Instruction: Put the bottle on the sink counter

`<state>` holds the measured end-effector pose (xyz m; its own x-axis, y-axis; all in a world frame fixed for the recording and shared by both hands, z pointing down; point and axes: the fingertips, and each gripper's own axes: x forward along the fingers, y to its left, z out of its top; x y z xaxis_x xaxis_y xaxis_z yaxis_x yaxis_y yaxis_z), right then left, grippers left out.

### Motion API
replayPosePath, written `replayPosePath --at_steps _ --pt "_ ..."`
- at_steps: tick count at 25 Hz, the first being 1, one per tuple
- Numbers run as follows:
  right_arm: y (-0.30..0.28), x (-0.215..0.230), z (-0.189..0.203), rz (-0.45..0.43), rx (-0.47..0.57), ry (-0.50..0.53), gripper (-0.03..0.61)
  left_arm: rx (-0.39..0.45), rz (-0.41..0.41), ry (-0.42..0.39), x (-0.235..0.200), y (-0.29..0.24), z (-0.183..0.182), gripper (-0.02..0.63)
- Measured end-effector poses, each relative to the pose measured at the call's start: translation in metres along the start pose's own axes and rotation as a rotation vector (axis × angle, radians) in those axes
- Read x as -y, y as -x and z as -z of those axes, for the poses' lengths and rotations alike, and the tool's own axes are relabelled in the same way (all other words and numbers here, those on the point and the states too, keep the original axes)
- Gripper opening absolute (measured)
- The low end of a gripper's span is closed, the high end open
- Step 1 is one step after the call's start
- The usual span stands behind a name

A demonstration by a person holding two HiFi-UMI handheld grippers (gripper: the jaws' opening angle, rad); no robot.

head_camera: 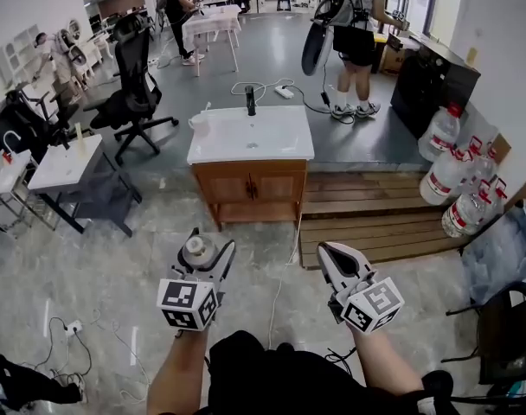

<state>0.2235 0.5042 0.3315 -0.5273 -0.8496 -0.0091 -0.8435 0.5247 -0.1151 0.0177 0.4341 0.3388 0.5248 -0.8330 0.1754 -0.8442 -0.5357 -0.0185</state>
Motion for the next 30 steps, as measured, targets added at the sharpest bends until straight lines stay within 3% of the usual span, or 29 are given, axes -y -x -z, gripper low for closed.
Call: replayPosePath --at_steps 6,15,30 --pt "0.002 0.026 0.003 0.028 0.000 -0.033 0.014 -0.010 0.013 0.007 0.012 -0.018 0.003 0.344" --pt "-0.048 0.052 0.000 0.010 -0.010 -0.021 0.014 0.017 0.027 -0.001 -0.015 -0.066 -0.009 0.344" --pt "-0.221 0.089 0.019 -0.010 -0.115 -0.053 0.014 0.046 0.054 -0.018 -0.135 -0.168 -0.036 0.345"
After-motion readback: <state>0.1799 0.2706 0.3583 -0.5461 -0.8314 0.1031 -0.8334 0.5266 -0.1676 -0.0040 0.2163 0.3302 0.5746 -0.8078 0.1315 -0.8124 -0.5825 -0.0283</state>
